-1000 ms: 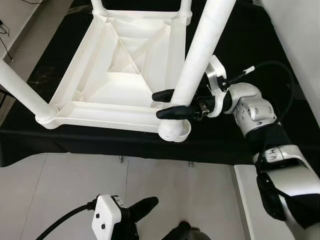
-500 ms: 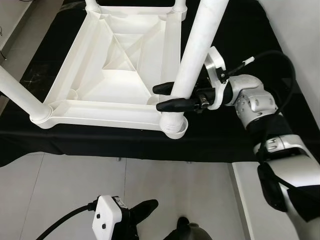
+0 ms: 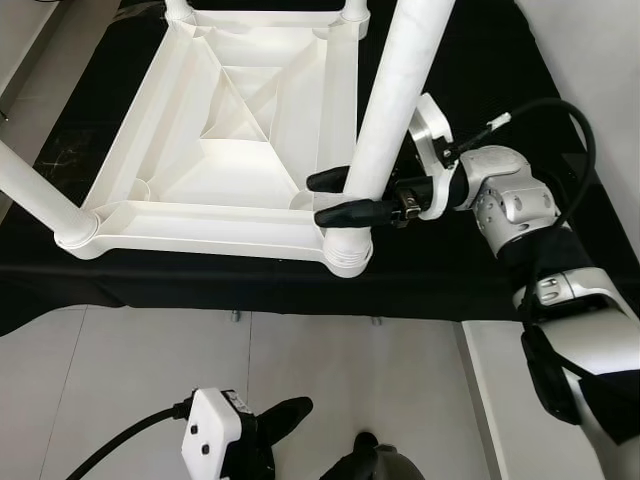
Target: Building children table
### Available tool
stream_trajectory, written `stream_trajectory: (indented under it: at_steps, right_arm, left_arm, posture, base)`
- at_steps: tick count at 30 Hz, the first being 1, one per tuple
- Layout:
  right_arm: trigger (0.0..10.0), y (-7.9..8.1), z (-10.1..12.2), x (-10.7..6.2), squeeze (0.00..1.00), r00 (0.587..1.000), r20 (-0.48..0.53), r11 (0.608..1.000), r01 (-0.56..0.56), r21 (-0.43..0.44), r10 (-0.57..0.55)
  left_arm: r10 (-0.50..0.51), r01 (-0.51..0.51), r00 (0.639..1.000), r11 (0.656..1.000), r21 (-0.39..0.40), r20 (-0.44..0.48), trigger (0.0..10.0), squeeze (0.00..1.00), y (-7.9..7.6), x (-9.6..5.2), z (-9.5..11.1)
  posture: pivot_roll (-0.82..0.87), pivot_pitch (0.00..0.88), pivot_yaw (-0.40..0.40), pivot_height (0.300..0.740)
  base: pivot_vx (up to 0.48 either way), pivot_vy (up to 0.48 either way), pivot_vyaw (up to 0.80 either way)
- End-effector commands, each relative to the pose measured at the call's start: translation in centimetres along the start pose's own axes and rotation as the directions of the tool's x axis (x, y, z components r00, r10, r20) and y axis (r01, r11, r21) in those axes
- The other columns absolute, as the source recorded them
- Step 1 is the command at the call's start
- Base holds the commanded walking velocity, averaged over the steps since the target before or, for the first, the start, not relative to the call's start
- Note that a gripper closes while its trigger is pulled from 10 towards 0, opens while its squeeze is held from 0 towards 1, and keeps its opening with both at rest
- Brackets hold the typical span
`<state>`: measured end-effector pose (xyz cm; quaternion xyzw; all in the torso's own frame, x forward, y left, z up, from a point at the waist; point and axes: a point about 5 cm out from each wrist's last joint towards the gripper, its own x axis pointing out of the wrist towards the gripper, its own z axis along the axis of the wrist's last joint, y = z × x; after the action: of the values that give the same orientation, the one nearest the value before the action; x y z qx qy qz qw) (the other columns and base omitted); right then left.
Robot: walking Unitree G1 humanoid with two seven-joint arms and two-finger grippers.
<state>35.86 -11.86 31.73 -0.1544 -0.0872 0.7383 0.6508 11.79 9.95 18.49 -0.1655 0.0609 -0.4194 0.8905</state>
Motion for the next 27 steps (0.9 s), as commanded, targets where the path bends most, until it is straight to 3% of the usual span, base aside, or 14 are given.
stream_trajectory:
  at_steps: [1, 27]
  right_arm:
    - [10.0, 0.64, -2.27, 0.86, 0.00, 0.996, -0.082, 0.997, -0.039, 0.062, 0.044]
    - [10.0, 0.25, -3.15, 0.45, 0.00, 0.988, -0.153, 0.998, 0.011, 0.062, -0.001]
  left_arm:
    - [-0.018, 0.018, 1.000, 1.000, -0.008, -0.023, 10.0, 0.00, -0.52, -0.25, -0.10]
    - [-0.023, 0.022, 0.999, 1.000, -0.020, -0.030, 10.0, 0.00, -0.64, -0.33, -0.19]
  posture:
    - [0.07, 0.423, 0.004, 0.740]
    - [0.07, 0.421, 0.009, 0.740]
  base:
    - [0.000, 0.000, 0.00]
    - [0.000, 0.000, 0.00]
